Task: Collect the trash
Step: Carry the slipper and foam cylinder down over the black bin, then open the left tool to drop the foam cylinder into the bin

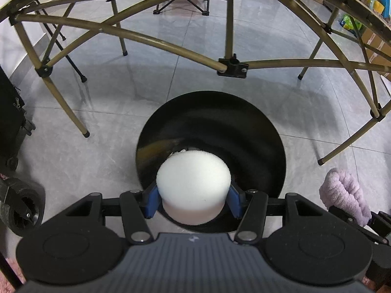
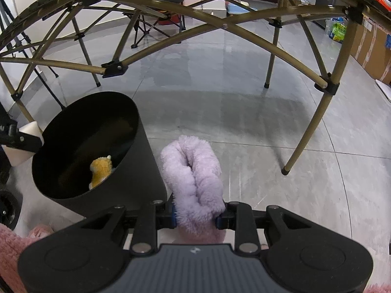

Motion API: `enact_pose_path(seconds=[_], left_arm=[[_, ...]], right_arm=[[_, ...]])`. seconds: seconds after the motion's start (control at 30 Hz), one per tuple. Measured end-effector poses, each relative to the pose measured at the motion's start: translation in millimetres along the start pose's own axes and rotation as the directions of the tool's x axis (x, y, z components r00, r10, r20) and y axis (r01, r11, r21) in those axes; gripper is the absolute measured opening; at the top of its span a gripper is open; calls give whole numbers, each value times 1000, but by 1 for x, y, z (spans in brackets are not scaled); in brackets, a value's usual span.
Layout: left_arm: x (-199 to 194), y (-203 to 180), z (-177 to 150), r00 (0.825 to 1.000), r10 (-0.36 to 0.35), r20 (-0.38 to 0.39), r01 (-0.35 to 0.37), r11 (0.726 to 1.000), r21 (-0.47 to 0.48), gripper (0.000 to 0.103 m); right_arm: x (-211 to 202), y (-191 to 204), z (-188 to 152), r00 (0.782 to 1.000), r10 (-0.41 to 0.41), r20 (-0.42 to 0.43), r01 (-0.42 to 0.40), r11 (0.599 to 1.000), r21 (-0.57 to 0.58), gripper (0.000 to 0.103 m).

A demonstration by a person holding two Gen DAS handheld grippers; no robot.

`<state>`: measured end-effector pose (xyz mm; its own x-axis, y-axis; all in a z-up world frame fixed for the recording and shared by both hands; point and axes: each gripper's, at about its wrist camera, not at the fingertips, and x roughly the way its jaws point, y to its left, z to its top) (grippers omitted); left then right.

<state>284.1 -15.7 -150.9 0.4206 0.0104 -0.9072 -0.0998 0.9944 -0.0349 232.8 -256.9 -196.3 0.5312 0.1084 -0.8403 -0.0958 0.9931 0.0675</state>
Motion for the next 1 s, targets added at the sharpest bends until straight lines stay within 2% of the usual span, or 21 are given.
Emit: enact_pose_path(seconds=[0.53, 1.0], left_arm=[[18, -38, 22, 1000, 8, -8, -8, 1000, 7, 56], [26, -41, 28, 1000, 21, -22, -21, 1000, -6, 56]], right_arm=[[7, -28, 0, 999, -39, -6, 39, 997, 71, 26], [10, -36, 0, 998, -64, -11, 65, 993, 97, 26]])
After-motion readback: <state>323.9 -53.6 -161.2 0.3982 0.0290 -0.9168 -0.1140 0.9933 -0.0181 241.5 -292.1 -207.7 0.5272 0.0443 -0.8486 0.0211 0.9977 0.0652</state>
